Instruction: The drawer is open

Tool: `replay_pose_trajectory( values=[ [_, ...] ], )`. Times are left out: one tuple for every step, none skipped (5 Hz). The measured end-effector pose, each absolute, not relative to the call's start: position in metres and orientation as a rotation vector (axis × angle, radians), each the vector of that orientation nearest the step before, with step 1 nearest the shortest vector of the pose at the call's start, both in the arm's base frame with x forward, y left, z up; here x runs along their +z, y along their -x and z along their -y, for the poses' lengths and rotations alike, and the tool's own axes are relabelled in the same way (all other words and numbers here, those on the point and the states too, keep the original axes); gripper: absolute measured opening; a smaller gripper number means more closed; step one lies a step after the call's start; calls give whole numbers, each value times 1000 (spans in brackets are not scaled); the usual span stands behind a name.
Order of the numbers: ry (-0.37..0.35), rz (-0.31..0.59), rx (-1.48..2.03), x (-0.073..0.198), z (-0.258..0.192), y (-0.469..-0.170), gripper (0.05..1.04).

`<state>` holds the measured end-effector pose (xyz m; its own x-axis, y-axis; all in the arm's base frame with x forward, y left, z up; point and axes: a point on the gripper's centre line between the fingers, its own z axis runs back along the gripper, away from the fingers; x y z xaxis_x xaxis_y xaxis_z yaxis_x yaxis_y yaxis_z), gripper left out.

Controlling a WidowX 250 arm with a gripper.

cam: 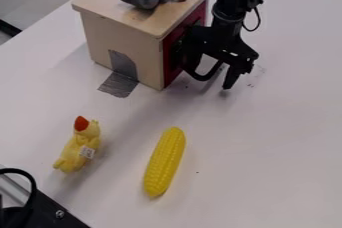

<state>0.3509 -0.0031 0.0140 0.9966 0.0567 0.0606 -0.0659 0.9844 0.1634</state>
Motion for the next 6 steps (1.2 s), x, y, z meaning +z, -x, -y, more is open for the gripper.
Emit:
replay_pose_trajectory(
  values=[
    [-170, 49, 59, 8, 3, -354, 666],
    [-184, 61, 38, 9, 8, -356, 389],
    [-184, 66, 17, 9, 12, -356, 177],
    [-144, 67, -3, 13, 26, -359, 125],
    [-80, 63, -42, 13, 48, -364, 123],
    [-47, 54, -63, 12, 65, -364, 123]
  ],
)
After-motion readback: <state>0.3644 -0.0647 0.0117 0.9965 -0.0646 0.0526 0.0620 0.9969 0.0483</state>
